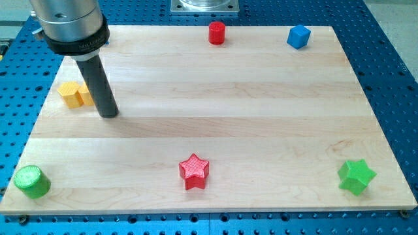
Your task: Place the cube at the right center of the board
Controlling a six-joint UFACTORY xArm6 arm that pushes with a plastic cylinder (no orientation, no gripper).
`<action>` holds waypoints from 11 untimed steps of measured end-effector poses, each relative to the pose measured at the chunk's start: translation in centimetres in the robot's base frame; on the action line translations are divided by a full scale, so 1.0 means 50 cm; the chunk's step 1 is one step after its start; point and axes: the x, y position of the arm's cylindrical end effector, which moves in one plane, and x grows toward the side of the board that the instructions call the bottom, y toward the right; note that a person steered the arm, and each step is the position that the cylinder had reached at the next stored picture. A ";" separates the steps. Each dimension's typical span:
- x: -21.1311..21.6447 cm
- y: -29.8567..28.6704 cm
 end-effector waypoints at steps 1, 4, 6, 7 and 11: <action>0.000 0.000; -0.003 0.025; 0.015 0.005; 0.009 -0.008; 0.003 0.009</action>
